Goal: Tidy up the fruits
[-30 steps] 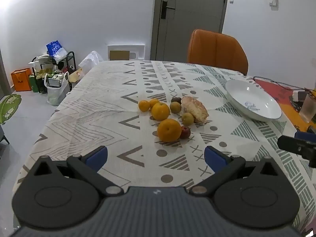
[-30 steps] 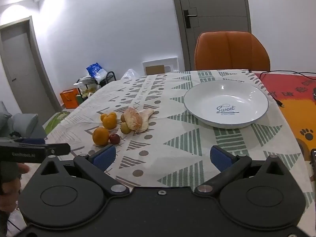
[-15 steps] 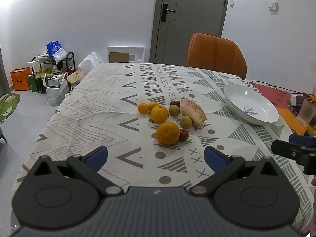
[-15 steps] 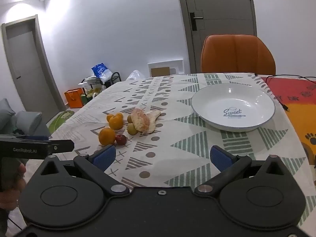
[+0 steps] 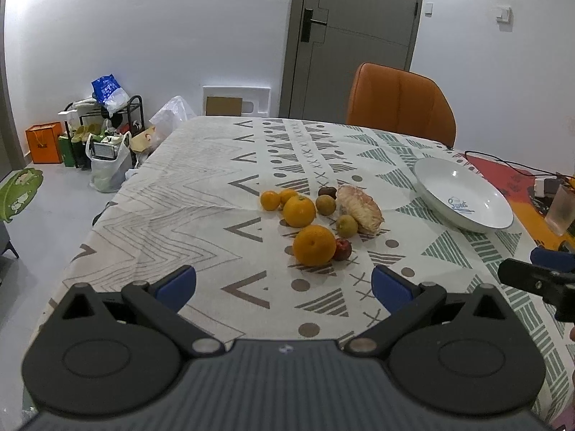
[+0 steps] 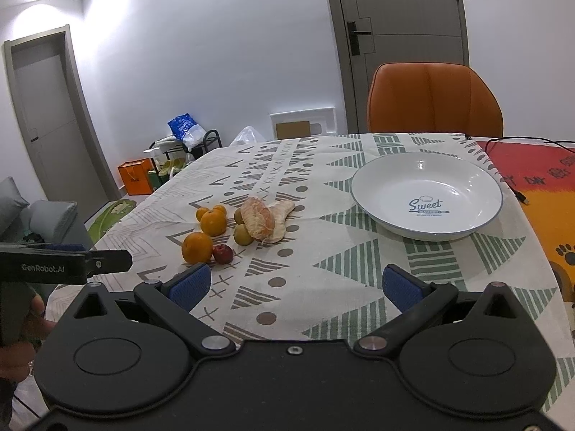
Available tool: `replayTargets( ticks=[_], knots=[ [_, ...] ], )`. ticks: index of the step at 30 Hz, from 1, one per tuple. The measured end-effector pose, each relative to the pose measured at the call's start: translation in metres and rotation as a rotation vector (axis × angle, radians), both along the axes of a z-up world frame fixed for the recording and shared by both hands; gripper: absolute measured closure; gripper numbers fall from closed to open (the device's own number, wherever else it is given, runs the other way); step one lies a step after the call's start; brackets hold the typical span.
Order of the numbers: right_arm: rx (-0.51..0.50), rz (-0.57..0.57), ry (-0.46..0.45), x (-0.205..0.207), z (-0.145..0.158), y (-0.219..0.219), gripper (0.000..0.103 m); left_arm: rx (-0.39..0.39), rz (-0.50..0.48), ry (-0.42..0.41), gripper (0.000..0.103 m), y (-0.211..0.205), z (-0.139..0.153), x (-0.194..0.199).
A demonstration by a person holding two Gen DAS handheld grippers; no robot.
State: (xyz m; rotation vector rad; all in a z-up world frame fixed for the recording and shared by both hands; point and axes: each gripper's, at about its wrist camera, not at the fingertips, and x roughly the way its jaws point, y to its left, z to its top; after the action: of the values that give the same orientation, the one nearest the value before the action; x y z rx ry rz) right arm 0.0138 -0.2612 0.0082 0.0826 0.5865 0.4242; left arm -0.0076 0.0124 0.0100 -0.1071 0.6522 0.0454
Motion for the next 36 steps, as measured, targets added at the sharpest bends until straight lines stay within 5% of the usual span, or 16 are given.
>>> replayTargets(
  ticks=[36],
  knots=[
    [-0.007, 0.002, 0.005, -0.0005, -0.0005, 0.0011, 0.0, 0.006, -0.003, -0.007, 0.0, -0.0002, -0.0012, -0.0017]
  ],
)
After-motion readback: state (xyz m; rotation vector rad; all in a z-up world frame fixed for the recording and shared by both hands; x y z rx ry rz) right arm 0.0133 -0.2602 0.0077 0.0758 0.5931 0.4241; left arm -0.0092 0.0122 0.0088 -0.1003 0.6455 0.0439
